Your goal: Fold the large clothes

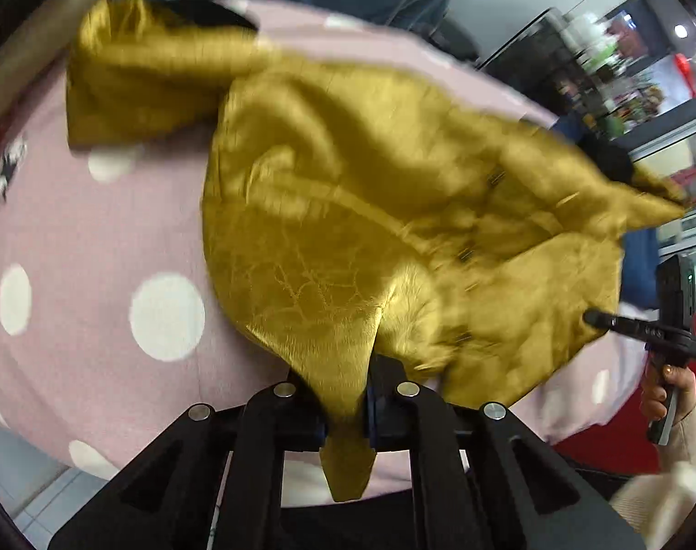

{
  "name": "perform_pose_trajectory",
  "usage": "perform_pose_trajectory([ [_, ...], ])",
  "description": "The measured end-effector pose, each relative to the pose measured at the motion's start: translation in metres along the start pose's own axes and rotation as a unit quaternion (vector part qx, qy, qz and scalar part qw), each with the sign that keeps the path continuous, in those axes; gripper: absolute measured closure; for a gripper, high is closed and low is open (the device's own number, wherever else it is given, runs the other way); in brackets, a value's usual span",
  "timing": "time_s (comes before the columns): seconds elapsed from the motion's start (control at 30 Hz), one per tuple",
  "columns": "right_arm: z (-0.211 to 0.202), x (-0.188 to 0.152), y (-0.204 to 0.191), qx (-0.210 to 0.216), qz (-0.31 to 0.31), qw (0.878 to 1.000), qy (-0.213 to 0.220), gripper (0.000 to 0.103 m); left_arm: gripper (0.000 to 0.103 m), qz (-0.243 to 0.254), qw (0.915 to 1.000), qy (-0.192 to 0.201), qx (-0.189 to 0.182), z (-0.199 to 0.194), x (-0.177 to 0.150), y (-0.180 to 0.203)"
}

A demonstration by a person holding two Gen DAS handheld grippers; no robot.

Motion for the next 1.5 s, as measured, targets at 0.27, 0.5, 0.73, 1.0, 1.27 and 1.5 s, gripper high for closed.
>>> perform_pose_trajectory([
  [0.27, -0.139, 0.065, -0.042, 0.057, 0.030, 0.991, 0.116, 0.025, 0.085, -0.084, 0.9934, 0.051, 0.060, -0.045, 0.069, -0.040],
  [0.5, -0.069, 0.045, -0.023, -0.126, 0.006, 0.987, 0.100, 0.015, 0.036, -0.059, 0.9897, -0.026, 0.128, 0.020, 0.034, -0.058],
  [0.73, -0.005, -0.046, -0.060, -0.099, -0.150, 0.983, 0.021, 0.015, 0.027, -0.068, 0.9856, -0.064, 0.141, 0.043, -0.002, -0.081],
  [1.0, 0.109, -0.076, -0.120, -0.175, -0.279, 0.941, -0.078, 0.021, 0.027, -0.021, 0.9881, -0.062, 0.139, 0.034, 0.010, -0.065],
  [1.27, 0.122, -0.101, -0.098, -0.248, -0.267, 0.926, -0.099, 0.094, 0.026, 0.029, 0.9860, -0.073, 0.148, 0.032, 0.019, -0.062],
  [1.5, 0.082, -0.161, -0.032, -0.279, -0.220, 0.913, -0.200, 0.094, 0.026, 0.086, 0.9829, -0.097, 0.131, 0.051, 0.017, -0.050],
])
Point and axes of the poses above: each gripper's, at about its wrist camera, not at the fingertips, and z roughly the way its jaws point, y to its right, x to its top, the point moved 2 cm from there along z, roughly the way its jaws point, and after that the axes turned 2 degrees about y, right-handed, at the moved point
